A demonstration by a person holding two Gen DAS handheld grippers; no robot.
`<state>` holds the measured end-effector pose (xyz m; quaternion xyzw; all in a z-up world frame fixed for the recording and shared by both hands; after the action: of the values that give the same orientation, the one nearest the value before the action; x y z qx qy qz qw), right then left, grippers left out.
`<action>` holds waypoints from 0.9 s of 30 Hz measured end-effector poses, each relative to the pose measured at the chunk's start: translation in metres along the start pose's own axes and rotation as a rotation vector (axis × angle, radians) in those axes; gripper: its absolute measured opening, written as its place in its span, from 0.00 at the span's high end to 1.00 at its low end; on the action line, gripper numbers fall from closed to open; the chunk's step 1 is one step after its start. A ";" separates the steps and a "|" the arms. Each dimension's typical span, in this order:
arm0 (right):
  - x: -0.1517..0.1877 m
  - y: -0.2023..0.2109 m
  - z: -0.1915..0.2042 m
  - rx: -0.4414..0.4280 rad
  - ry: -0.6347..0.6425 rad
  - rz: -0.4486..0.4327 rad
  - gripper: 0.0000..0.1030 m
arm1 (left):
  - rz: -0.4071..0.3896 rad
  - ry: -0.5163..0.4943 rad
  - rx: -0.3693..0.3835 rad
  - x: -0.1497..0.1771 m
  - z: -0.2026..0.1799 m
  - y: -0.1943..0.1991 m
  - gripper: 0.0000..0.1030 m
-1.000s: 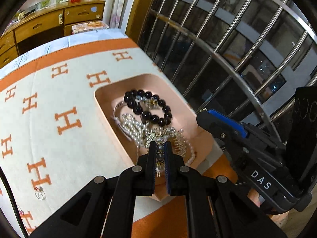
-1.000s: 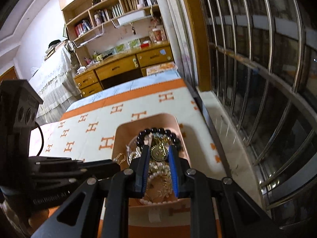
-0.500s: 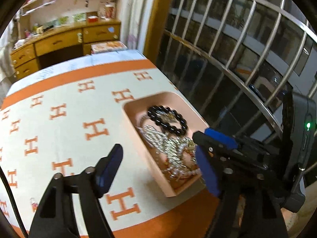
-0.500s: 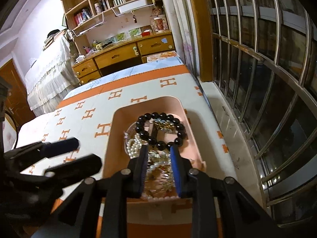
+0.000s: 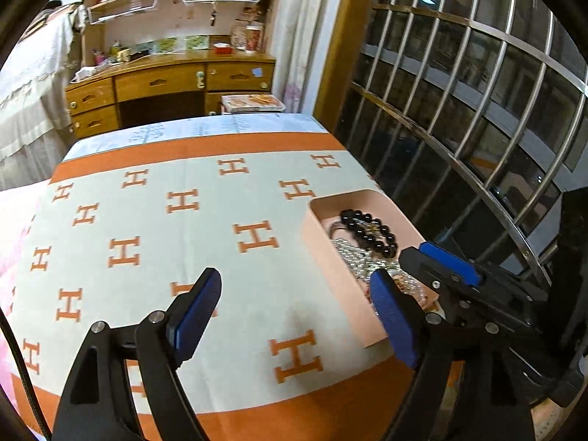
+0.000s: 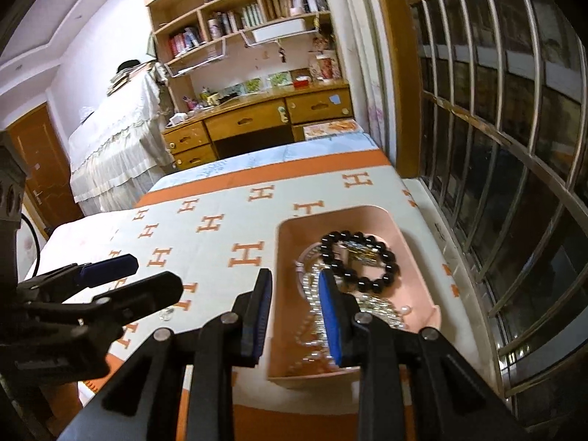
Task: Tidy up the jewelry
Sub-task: 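Move both tools back over the two small rings on the blanket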
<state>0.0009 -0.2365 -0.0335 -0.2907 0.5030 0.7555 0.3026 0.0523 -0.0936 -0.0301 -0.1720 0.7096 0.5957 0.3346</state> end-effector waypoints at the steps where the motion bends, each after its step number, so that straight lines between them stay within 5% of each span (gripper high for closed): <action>1: 0.000 0.000 0.004 -0.004 0.007 0.001 0.74 | -0.004 0.006 -0.009 0.001 0.004 0.002 0.21; 27: 0.010 -0.019 0.107 -0.101 0.128 0.079 0.74 | -0.016 0.145 -0.176 0.047 0.116 0.040 0.21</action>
<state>-0.0059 -0.1291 -0.0176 -0.3330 0.4939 0.7712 0.2246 0.0242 0.0346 -0.0407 -0.2489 0.6758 0.6389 0.2705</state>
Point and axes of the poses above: each gripper's, at about its wrist camera, not at the fingertips, and y roughly against the way its jaws point, z to its left, x to its underside, the point moved 2 cm from there along -y, roughly the way its jaws point, and after that the axes turned 10 degrees about -x, right-handed, at the moved point
